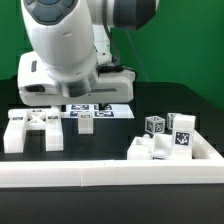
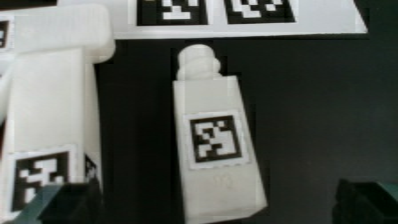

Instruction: Assemble chair

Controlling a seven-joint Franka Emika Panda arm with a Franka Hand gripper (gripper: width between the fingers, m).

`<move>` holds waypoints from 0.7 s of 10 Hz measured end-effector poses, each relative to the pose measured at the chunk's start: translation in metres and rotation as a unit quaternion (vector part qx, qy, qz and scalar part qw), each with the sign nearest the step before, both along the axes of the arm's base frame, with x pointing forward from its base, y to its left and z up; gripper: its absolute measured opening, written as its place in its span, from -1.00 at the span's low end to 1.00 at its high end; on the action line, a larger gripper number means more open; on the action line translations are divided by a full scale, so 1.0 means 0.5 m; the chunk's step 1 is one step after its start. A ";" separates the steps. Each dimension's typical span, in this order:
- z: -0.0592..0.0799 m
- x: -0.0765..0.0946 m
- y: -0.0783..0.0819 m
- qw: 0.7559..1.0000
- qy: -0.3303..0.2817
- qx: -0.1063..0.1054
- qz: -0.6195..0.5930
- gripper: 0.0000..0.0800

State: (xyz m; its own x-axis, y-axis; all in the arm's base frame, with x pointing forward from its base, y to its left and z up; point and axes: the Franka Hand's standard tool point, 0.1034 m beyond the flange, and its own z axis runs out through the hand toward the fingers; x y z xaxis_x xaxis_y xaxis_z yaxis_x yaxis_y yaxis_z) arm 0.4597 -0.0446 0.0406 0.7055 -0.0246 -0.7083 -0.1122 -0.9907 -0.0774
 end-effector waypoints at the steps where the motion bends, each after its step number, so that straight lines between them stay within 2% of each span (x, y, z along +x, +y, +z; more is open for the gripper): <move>1: 0.000 0.000 -0.001 1.000 0.000 0.000 0.000 0.62; 4: -0.003 0.000 -0.001 1.000 -0.002 -0.003 0.000 0.62; 5: -0.015 0.000 0.009 1.000 -0.009 -0.012 0.003 0.62; 7: -0.024 -0.006 0.020 1.000 -0.008 -0.012 0.008 0.62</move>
Offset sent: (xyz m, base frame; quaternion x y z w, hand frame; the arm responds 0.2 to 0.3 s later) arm 0.0000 0.0000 0.0000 0.0000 0.0000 0.0000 1.0000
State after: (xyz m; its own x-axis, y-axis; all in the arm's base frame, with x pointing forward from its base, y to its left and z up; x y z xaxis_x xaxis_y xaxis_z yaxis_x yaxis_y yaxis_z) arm 0.4567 -0.0346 0.0288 0.7165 -0.0307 -0.6969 -0.0952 -0.9940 -0.0541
